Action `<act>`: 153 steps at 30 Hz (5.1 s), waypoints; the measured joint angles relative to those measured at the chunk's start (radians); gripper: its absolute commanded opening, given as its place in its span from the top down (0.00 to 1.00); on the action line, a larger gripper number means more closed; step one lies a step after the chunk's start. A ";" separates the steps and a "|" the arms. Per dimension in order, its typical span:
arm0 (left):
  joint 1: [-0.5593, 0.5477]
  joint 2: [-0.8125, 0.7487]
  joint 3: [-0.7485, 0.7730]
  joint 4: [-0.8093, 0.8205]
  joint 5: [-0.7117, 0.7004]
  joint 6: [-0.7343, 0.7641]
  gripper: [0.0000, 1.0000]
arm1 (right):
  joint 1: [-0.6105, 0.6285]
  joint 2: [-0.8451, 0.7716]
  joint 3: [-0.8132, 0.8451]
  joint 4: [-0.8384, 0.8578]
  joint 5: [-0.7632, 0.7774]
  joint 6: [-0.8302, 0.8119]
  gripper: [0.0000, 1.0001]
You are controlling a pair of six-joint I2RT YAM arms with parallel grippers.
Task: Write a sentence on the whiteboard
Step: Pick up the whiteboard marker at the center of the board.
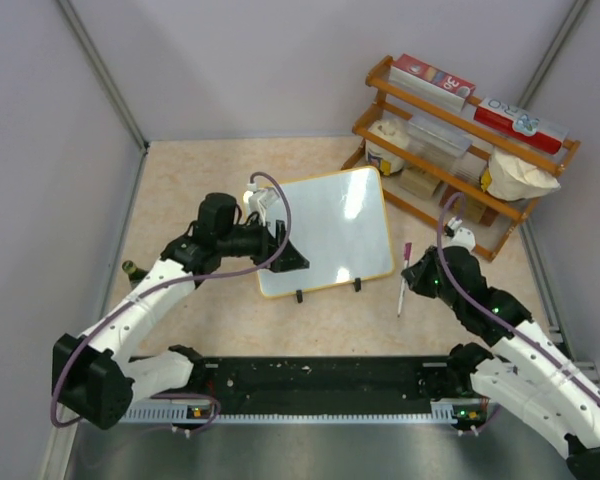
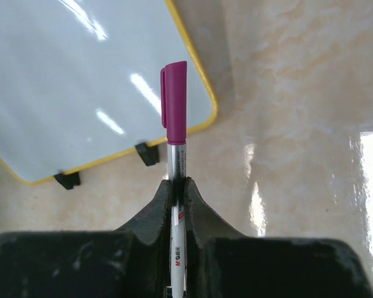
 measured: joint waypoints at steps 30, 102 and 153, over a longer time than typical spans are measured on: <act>-0.453 0.471 0.121 0.693 0.092 -0.410 0.56 | 0.000 -0.144 -0.017 0.372 -0.296 0.058 1.00; -0.394 0.191 0.212 -0.105 0.294 0.232 0.87 | 0.088 0.129 0.023 0.711 -1.003 -0.040 1.00; -0.395 0.251 0.186 -0.126 0.239 0.283 1.00 | 0.092 0.061 -0.106 0.808 -0.854 0.071 0.65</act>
